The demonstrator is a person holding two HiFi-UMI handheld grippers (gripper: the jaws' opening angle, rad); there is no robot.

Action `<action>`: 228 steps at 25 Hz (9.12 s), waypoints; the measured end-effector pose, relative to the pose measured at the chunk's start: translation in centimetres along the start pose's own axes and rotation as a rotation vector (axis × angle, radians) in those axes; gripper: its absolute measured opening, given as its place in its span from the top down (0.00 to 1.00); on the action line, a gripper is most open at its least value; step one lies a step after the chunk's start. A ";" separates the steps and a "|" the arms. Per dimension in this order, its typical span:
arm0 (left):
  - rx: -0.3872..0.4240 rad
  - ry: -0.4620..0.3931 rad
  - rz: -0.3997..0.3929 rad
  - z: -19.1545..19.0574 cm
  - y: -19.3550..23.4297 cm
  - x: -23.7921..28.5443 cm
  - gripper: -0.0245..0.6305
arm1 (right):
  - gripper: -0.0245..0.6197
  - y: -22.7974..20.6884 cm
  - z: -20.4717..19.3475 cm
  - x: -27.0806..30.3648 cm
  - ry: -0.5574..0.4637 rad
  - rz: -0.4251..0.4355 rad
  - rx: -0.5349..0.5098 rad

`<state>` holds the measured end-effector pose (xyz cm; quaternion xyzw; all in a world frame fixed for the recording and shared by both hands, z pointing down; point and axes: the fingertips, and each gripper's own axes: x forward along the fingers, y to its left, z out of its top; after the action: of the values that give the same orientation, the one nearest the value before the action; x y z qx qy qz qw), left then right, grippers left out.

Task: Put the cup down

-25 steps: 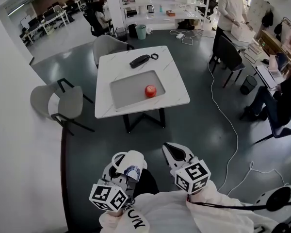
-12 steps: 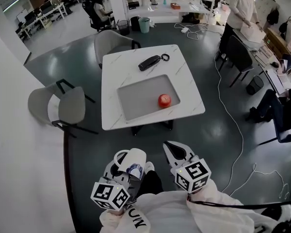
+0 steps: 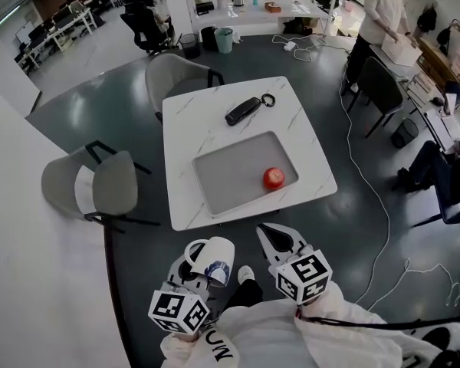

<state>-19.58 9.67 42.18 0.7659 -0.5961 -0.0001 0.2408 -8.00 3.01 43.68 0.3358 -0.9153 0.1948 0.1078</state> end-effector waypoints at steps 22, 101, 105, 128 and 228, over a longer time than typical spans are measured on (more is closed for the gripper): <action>0.002 0.024 -0.007 2.6 4.0 5.6 0.91 | 0.95 -2.8 3.0 4.8 -0.004 -0.043 -0.005; -0.011 0.522 0.191 -6.1 15.0 29.2 0.91 | 0.95 -21.9 5.4 14.5 0.076 -0.093 0.136; -0.018 0.576 0.179 -7.3 15.0 29.9 0.91 | 0.95 -22.5 5.1 14.3 0.079 -0.101 0.143; 0.014 0.778 0.234 -11.4 16.7 33.4 0.91 | 0.95 -25.1 3.5 13.5 0.102 -0.124 0.181; 0.058 1.072 0.129 -12.1 15.9 36.5 0.70 | 0.95 -25.9 2.7 13.5 0.120 -0.151 0.221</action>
<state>-20.09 -21.97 69.23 0.6268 -0.4352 0.4219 0.4896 -1.31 -23.98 53.05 0.4013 -0.8522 0.3056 0.1390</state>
